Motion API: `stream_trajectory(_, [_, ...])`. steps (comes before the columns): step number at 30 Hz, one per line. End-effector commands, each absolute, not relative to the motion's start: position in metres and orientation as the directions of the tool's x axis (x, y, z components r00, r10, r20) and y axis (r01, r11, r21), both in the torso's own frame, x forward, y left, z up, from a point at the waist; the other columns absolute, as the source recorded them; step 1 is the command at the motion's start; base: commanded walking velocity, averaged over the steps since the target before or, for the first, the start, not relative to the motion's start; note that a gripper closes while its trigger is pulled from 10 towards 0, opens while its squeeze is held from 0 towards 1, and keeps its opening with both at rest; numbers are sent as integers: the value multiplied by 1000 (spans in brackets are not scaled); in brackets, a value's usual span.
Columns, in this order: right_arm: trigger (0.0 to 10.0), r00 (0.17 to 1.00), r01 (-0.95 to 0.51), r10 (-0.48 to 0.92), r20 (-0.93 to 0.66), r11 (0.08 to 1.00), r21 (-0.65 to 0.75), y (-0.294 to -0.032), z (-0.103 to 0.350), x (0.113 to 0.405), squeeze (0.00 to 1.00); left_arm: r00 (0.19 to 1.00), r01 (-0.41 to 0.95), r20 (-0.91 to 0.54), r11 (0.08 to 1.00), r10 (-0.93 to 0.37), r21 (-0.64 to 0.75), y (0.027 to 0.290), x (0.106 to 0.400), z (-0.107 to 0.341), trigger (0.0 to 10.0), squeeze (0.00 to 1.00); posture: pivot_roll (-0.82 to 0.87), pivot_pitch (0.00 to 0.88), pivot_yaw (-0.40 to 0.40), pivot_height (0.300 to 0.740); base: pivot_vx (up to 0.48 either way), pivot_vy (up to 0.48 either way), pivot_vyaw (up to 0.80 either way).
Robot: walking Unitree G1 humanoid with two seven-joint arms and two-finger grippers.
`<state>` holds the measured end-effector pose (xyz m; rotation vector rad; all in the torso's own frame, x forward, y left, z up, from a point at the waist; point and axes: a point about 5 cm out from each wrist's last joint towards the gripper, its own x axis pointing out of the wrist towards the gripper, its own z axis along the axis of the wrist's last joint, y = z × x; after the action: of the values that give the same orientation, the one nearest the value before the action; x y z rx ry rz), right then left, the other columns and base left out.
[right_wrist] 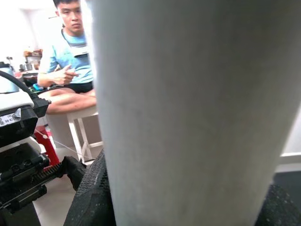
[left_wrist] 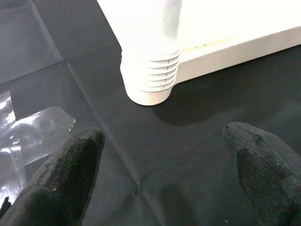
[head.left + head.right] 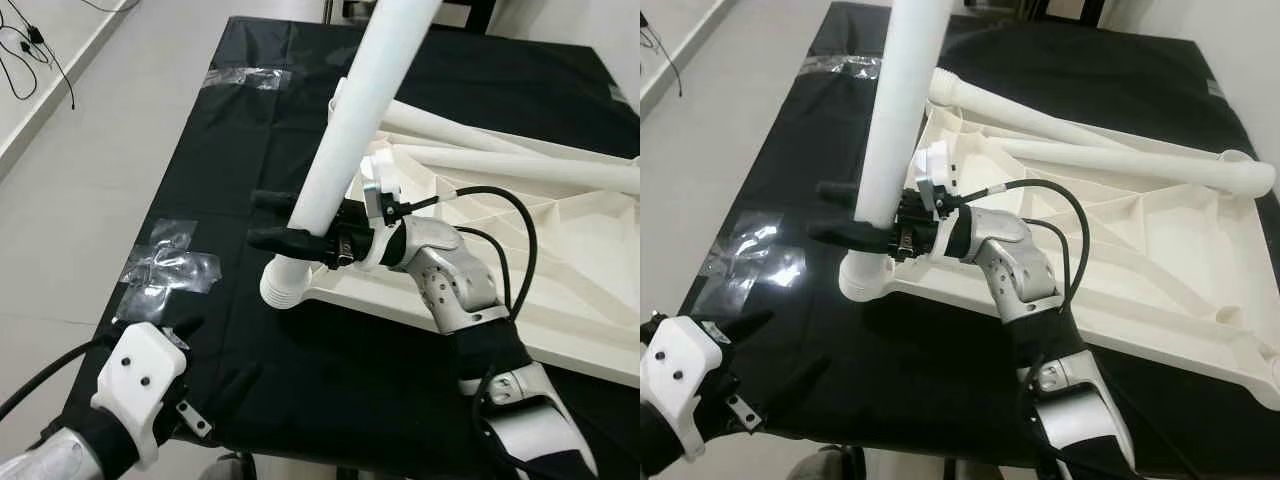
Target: Building children table
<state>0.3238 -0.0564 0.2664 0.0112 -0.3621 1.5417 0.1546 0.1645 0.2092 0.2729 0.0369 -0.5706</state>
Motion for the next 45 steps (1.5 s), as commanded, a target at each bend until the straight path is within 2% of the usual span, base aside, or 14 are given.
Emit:
stream_trajectory(1, [10000,-27,-978,981,191,14,-209,-53,259,326,0,831,556,-126,796,-543,238,162,153,206,10000,0,136,326,-84,740,0,0,0])
stream_trajectory(11, [10000,-64,-975,994,87,-44,-216,-57,251,338,0,829,558,-112,795,-548,238,160,157,207,10000,0,134,328,-102,740,0,0,0])
stream_trajectory(17, [10000,-141,-963,990,-12,-140,-232,-55,251,342,0,828,558,-107,794,-550,242,160,160,208,10000,0,136,332,-110,740,0,0,0])
stream_trajectory(23, [10000,-141,-963,989,-35,-145,-226,-55,250,345,0,829,557,-105,794,-549,243,160,161,208,10000,0,138,337,-111,740,0,0,0])
stream_trajectory(26, [10000,-262,-921,950,-169,-298,-250,-58,242,337,0,829,557,-105,794,-550,245,160,161,209,10000,0,138,340,-110,740,0,0,0])
stream_trajectory(27, [10000,-262,-921,950,-169,-298,-250,-58,242,337,0,829,557,-105,794,-550,245,160,161,209,10000,0,138,340,-110,740,0,0,0])
stream_trajectory(28, [10000,-304,-902,929,-213,-352,-248,-58,239,332,0,829,557,-105,793,-550,244,160,161,209,10000,0,137,342,-109,740,0,0,0])
stream_trajectory(30, [10000,-332,-887,910,-250,-391,-245,-58,236,329,0,828,558,-106,793,-550,244,160,161,209,10000,0,137,343,-109,740,0,0,0])
stream_trajectory(39, [10000,-380,-859,862,-335,-463,-219,-55,233,323,0,829,557,-107,793,-549,246,161,161,209,10000,0,139,345,-111,740,0,0,0])
stream_trajectory(43, [10000,-390,-859,858,-334,-470,-202,-53,235,324,0,829,557,-107,793,-549,246,161,160,209,10000,0,140,348,-113,740,0,0,0])
stream_trajectory(45, [10000,-392,-883,885,-252,-439,-166,-47,243,330,0,830,555,-104,795,-548,245,160,160,209,10000,0,138,347,-120,740,0,0,0])
